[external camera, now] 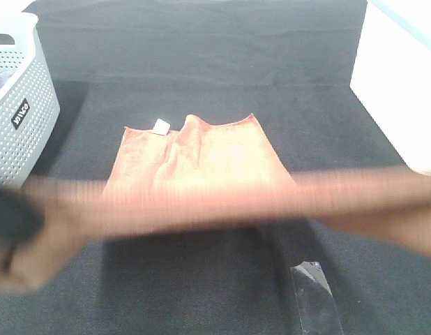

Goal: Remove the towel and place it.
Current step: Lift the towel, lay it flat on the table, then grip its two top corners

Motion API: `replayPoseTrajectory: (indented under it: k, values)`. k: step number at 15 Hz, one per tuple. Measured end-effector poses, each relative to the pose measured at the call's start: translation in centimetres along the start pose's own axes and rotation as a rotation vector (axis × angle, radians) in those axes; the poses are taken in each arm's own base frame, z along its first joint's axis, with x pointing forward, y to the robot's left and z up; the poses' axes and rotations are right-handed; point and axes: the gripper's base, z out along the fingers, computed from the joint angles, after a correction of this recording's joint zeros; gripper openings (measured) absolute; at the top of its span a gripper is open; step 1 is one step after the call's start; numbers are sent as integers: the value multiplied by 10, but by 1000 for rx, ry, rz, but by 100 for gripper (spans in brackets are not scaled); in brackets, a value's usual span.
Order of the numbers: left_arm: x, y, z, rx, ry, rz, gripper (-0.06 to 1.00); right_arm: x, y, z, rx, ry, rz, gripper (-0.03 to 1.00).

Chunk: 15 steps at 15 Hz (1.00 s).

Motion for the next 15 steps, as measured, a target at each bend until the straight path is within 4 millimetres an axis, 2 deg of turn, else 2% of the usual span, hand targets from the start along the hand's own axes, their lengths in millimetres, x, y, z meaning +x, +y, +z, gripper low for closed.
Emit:
replayPoseTrajectory:
  k: [5, 7, 13, 15]
  values:
    - [24, 8, 27, 36, 107, -35, 0, 18, -11, 30, 1, 125, 51, 0]
    - [24, 13, 41, 30, 170, -36, 0, 23, -15, 43, 4, 191, 77, 0]
    - [16, 30, 93, 13, 409, -98, 0, 6, -24, 80, 13, 413, 113, 0]
    - [17, 33, 106, 26, 466, -100, 0, 11, -28, 93, 11, 488, 123, 0]
